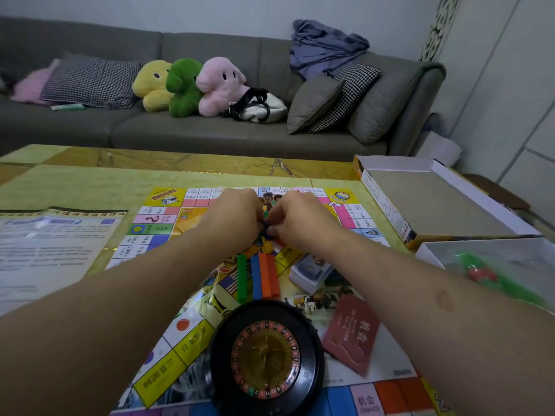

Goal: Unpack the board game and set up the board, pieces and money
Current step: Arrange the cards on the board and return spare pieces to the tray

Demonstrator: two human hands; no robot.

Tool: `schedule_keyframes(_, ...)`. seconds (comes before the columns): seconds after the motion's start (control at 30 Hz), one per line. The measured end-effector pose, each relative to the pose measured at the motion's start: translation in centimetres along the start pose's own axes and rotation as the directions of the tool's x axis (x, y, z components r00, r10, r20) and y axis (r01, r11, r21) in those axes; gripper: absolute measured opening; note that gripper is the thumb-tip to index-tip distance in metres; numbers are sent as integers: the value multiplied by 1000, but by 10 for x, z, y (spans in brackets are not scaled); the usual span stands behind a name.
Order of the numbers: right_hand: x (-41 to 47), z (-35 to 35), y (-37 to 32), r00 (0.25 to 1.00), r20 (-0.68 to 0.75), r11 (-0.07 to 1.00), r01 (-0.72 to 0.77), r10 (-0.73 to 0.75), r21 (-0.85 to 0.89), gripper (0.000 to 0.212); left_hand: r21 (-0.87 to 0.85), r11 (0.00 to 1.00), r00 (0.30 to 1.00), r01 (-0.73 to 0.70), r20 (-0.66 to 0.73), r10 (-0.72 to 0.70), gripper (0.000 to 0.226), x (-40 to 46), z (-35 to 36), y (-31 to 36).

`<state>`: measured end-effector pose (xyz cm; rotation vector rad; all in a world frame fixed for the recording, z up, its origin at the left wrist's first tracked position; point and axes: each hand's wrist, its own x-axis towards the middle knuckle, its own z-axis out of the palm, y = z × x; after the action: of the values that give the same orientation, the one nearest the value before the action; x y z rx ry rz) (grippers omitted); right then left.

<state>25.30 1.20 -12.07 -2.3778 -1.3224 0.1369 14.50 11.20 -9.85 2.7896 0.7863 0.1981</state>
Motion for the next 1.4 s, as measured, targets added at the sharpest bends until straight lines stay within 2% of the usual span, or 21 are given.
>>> schedule_keyframes(0.17,2,3,1,999,-2,999,34,-34,-22,20,-36,999,1000,-5,-23,5,23,0,6,-2)
schedule_keyframes(0.27,1,-5,3,997,-57,999,43,-44,-17,19,-38,999,998,-25,-51,23,20,-1,-1,1)
schedule_keyframes(0.4,-17,-42,3,992,-113,998,54,-57,-27,14,-29,994,985,-105,-138,100,16,-10,-24,19)
schedule_keyframes(0.53,-76,-95,11,989,-144,999,20,-25,-37,14,-94,974,967,-208,-170,190,12,-40,-44,68)
schedule_keyframes(0.63,-145,-125,23,991,-119,997,-58,53,-43,13,-64,942,935,-330,-159,316,11,-78,-44,115)
schedule_keyframes(0.73,-225,-146,32,986,-90,988,-146,141,-56,11,-64,915,915,-399,-92,393,14,-132,-35,162)
schedule_keyframes(0.87,-321,-150,39,969,-13,969,-245,245,-28,11,-140,900,908,-413,16,419,15,-202,-17,206)
schedule_keyframes(1.03,-411,-135,51,940,18,940,-341,341,9,13,-229,887,888,-401,140,438,19,-272,15,239)
schedule_keyframes(1.23,-463,-115,76,925,68,922,-379,374,74,20,-245,887,874,-391,205,441,21,-305,55,263)
schedule_keyframes(1.4,-474,-113,106,911,20,906,-411,412,104,19,-231,873,871,-429,148,468,25,-310,78,295)
